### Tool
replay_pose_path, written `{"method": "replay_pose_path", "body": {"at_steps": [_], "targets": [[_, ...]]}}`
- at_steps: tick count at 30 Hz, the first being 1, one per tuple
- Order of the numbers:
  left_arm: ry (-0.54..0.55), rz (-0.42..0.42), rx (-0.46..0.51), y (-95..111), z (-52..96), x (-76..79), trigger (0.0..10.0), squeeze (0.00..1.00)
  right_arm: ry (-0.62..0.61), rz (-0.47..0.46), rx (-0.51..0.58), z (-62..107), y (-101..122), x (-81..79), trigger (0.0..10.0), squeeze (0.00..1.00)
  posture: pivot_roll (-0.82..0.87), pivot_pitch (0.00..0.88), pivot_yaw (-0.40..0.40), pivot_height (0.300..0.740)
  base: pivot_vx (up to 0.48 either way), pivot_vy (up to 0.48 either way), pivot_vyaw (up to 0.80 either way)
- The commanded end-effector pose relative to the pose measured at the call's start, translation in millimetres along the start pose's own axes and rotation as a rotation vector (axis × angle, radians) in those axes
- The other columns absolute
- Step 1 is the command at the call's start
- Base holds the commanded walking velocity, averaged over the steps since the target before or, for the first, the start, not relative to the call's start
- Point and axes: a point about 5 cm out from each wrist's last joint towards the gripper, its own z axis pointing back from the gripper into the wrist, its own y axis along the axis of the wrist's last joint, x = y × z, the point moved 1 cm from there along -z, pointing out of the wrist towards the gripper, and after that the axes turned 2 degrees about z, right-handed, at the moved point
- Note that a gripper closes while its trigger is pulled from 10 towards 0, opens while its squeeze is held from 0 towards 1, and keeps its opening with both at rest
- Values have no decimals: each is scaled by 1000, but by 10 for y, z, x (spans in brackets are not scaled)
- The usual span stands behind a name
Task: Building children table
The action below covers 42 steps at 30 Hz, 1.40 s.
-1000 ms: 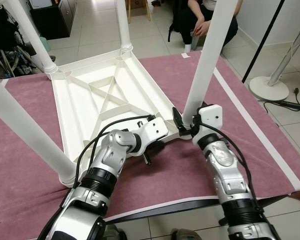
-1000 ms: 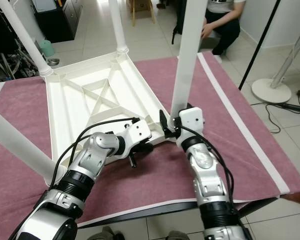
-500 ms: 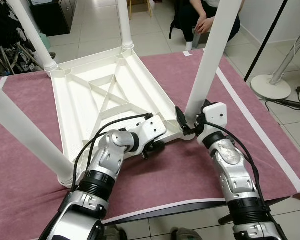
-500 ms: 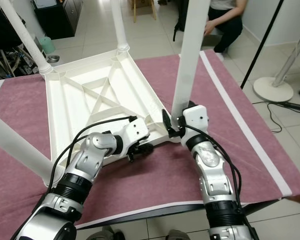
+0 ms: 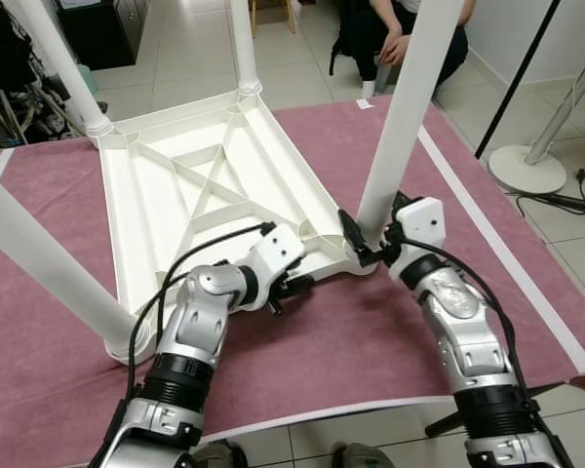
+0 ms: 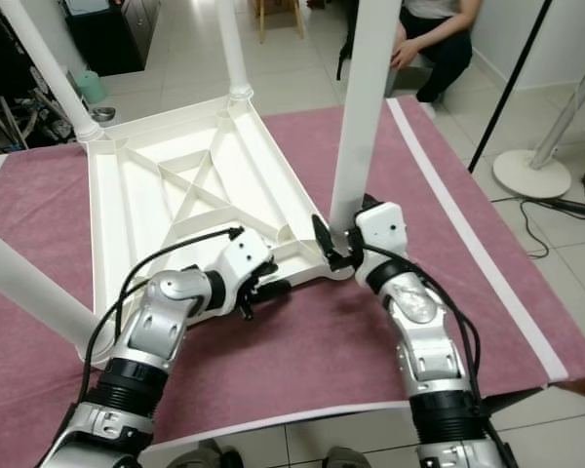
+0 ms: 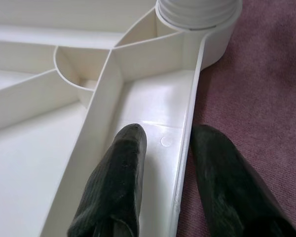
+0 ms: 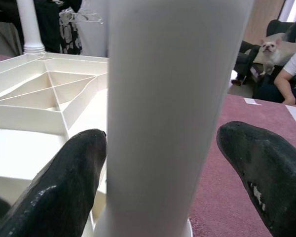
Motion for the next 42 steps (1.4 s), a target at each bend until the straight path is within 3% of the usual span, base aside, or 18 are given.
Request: {"method": "replay_pose_path", "body": {"at_steps": [1,18,24,31,38,40,42], "targets": [[152,21,29,3,76,-93,10000,0,40,1,1,-4,25,-26,10000,0,-37,0,113,740,0,0,0],[43,5,55,29,121,98,10000,0,125,21,-7,-24,59,19,10000,0,-40,0,109,740,0,0,0],[71,-93,9,5,-4,130,10000,0,227,36,-16,-78,81,31,10000,0,-37,0,100,740,0,0,0],[145,-100,-16,26,-127,52,10000,0,270,33,-35,-101,79,109,10000,0,-36,0,95,740,0,0,0],[152,-108,-28,26,-176,31,10000,0,278,40,-45,-104,71,164,10000,0,-38,0,99,740,0,0,0],[144,-112,-41,17,-195,30,9882,0,279,44,-46,-110,74,187,10000,0,-39,0,104,740,0,0,0],[130,-118,-69,-15,-223,27,8471,0,280,47,-47,-123,83,224,10000,0,-39,0,106,740,0,0,0]]}}
